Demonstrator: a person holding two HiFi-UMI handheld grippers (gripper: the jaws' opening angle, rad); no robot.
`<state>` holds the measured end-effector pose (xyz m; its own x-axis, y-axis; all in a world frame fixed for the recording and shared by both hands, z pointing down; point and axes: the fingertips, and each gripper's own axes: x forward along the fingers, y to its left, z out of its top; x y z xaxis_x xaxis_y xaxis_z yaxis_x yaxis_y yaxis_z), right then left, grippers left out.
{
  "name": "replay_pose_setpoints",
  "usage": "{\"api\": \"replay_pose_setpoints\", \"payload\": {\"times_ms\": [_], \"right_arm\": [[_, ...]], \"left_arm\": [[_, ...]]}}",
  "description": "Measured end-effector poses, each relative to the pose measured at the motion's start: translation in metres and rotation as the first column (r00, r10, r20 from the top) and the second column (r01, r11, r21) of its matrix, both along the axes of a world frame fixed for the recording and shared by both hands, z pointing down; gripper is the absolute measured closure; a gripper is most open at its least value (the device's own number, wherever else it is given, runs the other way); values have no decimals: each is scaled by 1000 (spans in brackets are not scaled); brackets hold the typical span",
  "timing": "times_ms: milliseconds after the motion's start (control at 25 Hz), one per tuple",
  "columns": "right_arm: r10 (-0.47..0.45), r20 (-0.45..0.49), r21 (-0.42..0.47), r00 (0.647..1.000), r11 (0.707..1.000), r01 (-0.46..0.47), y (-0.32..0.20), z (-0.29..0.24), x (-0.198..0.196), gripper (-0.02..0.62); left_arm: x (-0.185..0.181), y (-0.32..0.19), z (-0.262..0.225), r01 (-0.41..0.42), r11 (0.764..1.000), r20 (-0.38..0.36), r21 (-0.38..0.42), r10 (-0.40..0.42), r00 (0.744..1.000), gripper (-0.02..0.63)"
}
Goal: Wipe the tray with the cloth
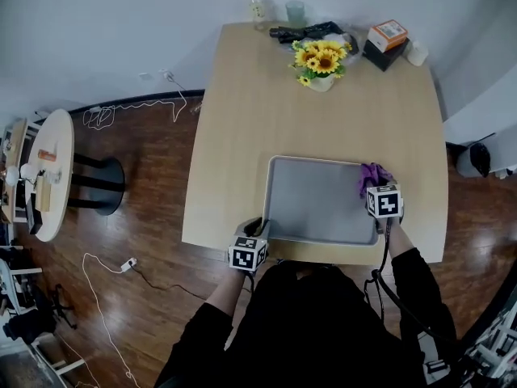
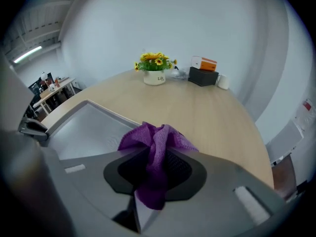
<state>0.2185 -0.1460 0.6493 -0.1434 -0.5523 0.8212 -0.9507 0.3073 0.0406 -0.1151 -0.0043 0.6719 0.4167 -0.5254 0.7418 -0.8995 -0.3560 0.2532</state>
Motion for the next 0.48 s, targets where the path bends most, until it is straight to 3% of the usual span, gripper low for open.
{"api": "replay_pose_setpoints", "payload": {"times_ms": [120, 240, 360, 480], "right_arm": [[-66, -15, 3, 998, 998, 66, -13, 2, -50, 511], [-175, 34, 7, 984, 985, 174, -17, 1, -122, 509], [-334, 73, 26, 940, 942, 333, -15, 3, -211, 509], [-423, 71, 45, 904, 906, 420, -21, 2, -280, 509]], "left_arm": [[-3, 0, 2, -12, 1000, -4, -7, 12, 1000, 543], [-4, 1, 1, -20, 1000, 3, -21, 20, 1000, 543], [-4, 0, 2, -53, 998, 11, -20, 53, 999, 538], [-3, 0, 3, -102, 994, -2, -27, 102, 995, 528]]}}
